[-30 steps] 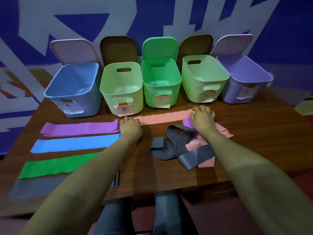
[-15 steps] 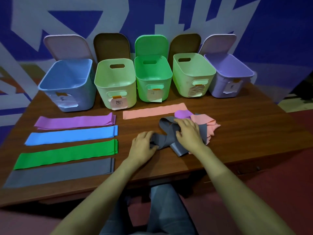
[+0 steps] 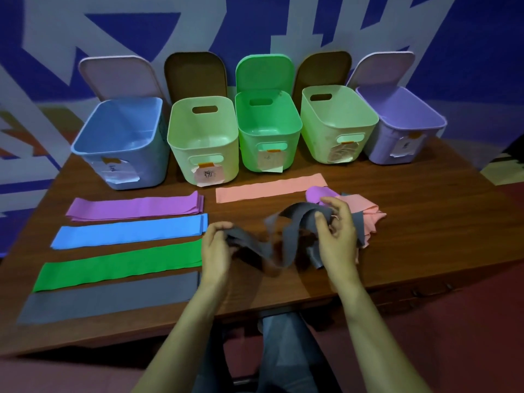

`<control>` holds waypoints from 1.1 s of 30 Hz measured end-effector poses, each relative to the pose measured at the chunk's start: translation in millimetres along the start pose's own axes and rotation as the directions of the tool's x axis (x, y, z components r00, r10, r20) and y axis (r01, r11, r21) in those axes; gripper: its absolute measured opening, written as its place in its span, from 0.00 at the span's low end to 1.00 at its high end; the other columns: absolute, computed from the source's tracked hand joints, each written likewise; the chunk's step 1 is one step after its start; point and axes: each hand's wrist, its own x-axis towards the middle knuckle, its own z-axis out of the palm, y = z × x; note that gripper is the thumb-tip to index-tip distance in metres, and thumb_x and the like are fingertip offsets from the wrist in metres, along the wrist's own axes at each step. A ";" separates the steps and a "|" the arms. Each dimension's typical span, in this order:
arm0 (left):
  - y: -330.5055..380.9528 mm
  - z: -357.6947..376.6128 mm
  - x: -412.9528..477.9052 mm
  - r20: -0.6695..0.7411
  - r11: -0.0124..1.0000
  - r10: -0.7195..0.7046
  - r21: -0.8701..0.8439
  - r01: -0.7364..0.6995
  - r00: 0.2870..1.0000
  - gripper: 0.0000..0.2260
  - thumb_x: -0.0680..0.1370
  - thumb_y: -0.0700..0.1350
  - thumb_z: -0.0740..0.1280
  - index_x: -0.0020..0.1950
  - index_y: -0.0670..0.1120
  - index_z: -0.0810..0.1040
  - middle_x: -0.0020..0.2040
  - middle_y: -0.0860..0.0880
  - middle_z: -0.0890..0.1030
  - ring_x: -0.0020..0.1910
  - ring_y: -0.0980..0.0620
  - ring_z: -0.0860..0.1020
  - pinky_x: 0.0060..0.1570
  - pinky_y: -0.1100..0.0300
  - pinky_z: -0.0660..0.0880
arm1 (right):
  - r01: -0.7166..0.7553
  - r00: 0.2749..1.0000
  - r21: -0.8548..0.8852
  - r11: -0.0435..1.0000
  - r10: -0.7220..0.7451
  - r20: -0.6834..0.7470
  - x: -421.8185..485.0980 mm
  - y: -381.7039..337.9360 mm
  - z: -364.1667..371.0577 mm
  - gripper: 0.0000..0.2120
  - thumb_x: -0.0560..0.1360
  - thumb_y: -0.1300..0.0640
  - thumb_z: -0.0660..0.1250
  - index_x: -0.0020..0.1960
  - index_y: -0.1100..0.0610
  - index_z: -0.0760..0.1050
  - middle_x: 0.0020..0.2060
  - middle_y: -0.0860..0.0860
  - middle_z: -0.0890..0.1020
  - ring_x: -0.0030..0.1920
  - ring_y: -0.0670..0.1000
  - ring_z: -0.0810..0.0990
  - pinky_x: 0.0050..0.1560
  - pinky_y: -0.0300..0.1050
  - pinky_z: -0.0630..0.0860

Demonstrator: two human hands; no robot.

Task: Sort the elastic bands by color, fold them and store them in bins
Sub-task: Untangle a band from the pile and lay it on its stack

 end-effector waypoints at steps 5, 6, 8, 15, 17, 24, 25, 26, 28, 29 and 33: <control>17.0 -16.1 8.8 0.048 0.958 -0.156 -0.237 0.163 0.987 0.14 0.76 0.33 0.53 0.47 0.45 0.77 0.50 0.42 0.78 0.49 0.48 0.77 0.40 0.63 0.75 | -0.033 0.997 0.012 0.999 0.034 -0.071 7.6 4.7 -3.0 0.13 0.79 0.64 0.60 0.59 0.50 0.71 0.53 0.41 0.75 0.50 0.35 0.76 0.45 0.28 0.73; 21.0 -21.6 9.4 0.108 0.961 -0.151 -0.218 0.172 0.983 0.14 0.76 0.31 0.56 0.50 0.45 0.78 0.49 0.43 0.79 0.44 0.51 0.79 0.36 0.65 0.75 | -0.067 0.993 0.000 0.998 0.066 -0.094 11.1 7.4 -4.9 0.12 0.79 0.63 0.59 0.59 0.51 0.71 0.52 0.43 0.75 0.50 0.36 0.76 0.44 0.28 0.72; 22.5 -33.5 14.0 0.249 0.987 -0.113 -0.080 0.136 0.962 0.17 0.75 0.30 0.61 0.58 0.47 0.77 0.49 0.44 0.80 0.40 0.55 0.81 0.34 0.67 0.76 | -0.133 0.982 -0.064 0.989 0.123 -0.142 19.5 15.1 -8.9 0.11 0.79 0.62 0.60 0.59 0.52 0.72 0.54 0.46 0.75 0.56 0.45 0.76 0.49 0.36 0.73; 12.4 -45.0 30.0 0.119 0.786 0.229 0.562 -0.256 0.966 0.06 0.74 0.44 0.71 0.49 0.44 0.81 0.52 0.49 0.72 0.51 0.51 0.74 0.54 0.55 0.73 | -0.091 0.984 -0.221 0.971 0.054 -0.168 26.8 22.2 -17.6 0.14 0.79 0.64 0.58 0.62 0.55 0.72 0.60 0.47 0.74 0.61 0.44 0.70 0.58 0.36 0.67; 9.6 -46.0 31.9 0.091 0.818 0.230 0.522 -0.243 0.969 0.08 0.75 0.46 0.69 0.51 0.44 0.80 0.55 0.49 0.69 0.55 0.52 0.71 0.57 0.57 0.71 | -0.033 0.988 -0.308 0.951 -0.015 -0.151 24.0 24.2 -16.4 0.12 0.78 0.66 0.58 0.58 0.57 0.75 0.58 0.50 0.75 0.57 0.43 0.70 0.53 0.25 0.62; 18.7 -58.8 33.4 -0.052 0.960 0.178 0.229 -0.162 0.983 0.06 0.77 0.43 0.66 0.52 0.45 0.72 0.44 0.47 0.79 0.38 0.49 0.78 0.37 0.56 0.76 | 0.057 0.998 -0.430 0.901 -0.062 0.002 13.9 20.7 11.1 0.11 0.78 0.67 0.58 0.52 0.61 0.79 0.53 0.57 0.74 0.49 0.47 0.72 0.48 0.26 0.63; 18.1 -67.2 36.8 -0.104 0.956 0.203 0.237 -0.174 0.974 0.09 0.77 0.44 0.67 0.53 0.45 0.70 0.43 0.45 0.78 0.37 0.47 0.77 0.36 0.55 0.75 | 0.083 0.997 -0.442 0.893 -0.072 0.041 13.0 18.3 19.6 0.11 0.78 0.66 0.58 0.53 0.60 0.78 0.54 0.56 0.74 0.50 0.46 0.71 0.49 0.27 0.62; 18.5 -77.3 39.7 -0.148 0.946 0.236 0.260 -0.193 0.960 0.12 0.76 0.44 0.68 0.53 0.45 0.67 0.42 0.43 0.78 0.36 0.45 0.76 0.36 0.53 0.74 | 0.109 0.993 -0.456 0.883 -0.079 0.085 12.4 15.2 28.9 0.11 0.78 0.65 0.58 0.53 0.60 0.78 0.54 0.56 0.74 0.50 0.45 0.70 0.49 0.27 0.61; 19.0 -103.2 44.5 -0.201 0.911 0.318 0.336 -0.240 0.926 0.15 0.76 0.44 0.69 0.52 0.47 0.63 0.39 0.41 0.77 0.35 0.41 0.75 0.37 0.48 0.73 | 0.142 0.982 -0.460 0.877 -0.065 0.179 11.8 7.4 49.6 0.10 0.78 0.63 0.60 0.55 0.58 0.78 0.54 0.55 0.74 0.51 0.46 0.71 0.50 0.29 0.61; 18.9 -118.0 46.4 -0.218 0.889 0.354 0.382 -0.254 0.910 0.15 0.75 0.44 0.70 0.52 0.48 0.63 0.38 0.41 0.76 0.34 0.40 0.75 0.37 0.47 0.73 | 0.153 0.970 -0.451 0.879 -0.047 0.238 10.9 3.3 60.7 0.10 0.78 0.62 0.60 0.56 0.58 0.78 0.54 0.55 0.75 0.52 0.49 0.73 0.50 0.31 0.62; 20.5 -184.1 43.3 -0.274 0.854 0.386 0.468 -0.229 0.881 0.12 0.75 0.42 0.69 0.51 0.49 0.67 0.38 0.41 0.77 0.32 0.42 0.75 0.36 0.50 0.71 | 0.230 0.868 -0.392 0.891 -0.006 0.497 -10.9 -12.3 105.7 0.09 0.77 0.60 0.63 0.55 0.56 0.79 0.51 0.53 0.76 0.52 0.49 0.75 0.51 0.37 0.66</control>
